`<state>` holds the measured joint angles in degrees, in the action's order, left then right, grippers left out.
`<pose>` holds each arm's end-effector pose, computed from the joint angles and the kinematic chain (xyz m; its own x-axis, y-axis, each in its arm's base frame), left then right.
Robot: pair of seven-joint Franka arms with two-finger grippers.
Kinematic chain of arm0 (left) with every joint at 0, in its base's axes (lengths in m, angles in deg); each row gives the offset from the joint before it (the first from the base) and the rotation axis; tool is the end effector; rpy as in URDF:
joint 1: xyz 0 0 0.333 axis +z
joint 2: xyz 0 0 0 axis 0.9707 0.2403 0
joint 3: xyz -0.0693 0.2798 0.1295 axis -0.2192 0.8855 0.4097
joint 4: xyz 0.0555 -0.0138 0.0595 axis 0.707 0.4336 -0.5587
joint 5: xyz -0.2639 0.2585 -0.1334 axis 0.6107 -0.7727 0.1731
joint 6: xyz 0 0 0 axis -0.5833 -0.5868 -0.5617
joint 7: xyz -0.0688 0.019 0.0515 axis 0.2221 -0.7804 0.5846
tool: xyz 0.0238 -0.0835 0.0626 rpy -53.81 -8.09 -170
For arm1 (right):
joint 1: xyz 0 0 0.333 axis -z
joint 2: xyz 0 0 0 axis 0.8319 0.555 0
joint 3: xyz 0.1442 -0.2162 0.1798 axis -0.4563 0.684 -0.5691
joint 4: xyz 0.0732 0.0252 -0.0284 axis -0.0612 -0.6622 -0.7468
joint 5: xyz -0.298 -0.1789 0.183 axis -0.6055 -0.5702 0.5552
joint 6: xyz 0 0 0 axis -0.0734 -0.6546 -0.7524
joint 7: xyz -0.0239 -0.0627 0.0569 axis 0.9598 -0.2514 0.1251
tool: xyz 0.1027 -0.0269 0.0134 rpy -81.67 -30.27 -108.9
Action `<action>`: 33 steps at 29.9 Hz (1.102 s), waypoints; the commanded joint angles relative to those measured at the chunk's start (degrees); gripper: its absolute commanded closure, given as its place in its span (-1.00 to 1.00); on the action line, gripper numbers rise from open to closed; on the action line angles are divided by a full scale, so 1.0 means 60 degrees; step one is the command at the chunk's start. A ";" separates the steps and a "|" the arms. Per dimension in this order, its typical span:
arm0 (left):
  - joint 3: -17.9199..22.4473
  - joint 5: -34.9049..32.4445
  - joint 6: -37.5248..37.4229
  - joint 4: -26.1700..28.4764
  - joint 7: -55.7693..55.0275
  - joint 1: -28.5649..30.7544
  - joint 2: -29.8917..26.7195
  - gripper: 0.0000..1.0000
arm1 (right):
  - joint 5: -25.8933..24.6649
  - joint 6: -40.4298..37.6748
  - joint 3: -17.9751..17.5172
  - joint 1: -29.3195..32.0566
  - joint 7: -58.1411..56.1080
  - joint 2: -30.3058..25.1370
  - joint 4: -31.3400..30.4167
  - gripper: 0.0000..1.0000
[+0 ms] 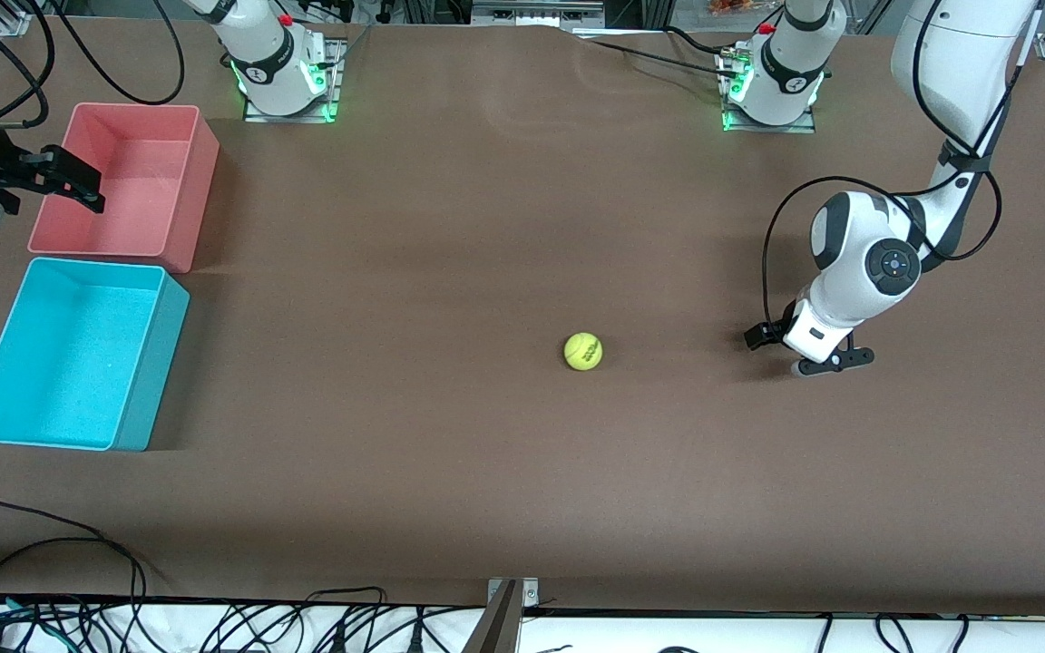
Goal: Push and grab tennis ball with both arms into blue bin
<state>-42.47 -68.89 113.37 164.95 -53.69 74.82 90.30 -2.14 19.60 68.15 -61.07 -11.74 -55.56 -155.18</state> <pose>0.5628 -0.0593 0.1969 0.9766 0.2121 -0.0358 0.2132 -0.9766 0.0285 0.5491 0.0122 0.6189 0.9973 0.0589 -0.0431 0.0611 -0.9968 0.0513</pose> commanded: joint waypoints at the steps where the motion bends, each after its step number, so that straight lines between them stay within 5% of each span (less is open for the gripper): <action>1: -0.0022 -0.0206 -0.0030 -0.0027 0.0089 0.0036 -0.0052 -1.00 | -0.0112 -0.0208 0.0017 -0.0025 -0.0086 0.0041 0.0208 -1.00; 23: -0.0022 -0.0221 -0.0030 -0.0027 0.0119 0.0036 -0.0052 -1.00 | -0.0112 -0.0413 -0.0012 -0.0054 -0.0013 0.0055 0.0194 -1.00; 33: -0.0022 -0.0221 -0.0030 -0.0027 0.0119 0.0036 -0.0052 -1.00 | -0.0156 -0.0560 -0.0041 -0.0830 -0.0057 0.0817 0.0516 -1.00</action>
<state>-42.47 -68.89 113.37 164.95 -53.62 74.82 90.30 -2.15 17.73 67.96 -64.20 -12.16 -52.51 -155.11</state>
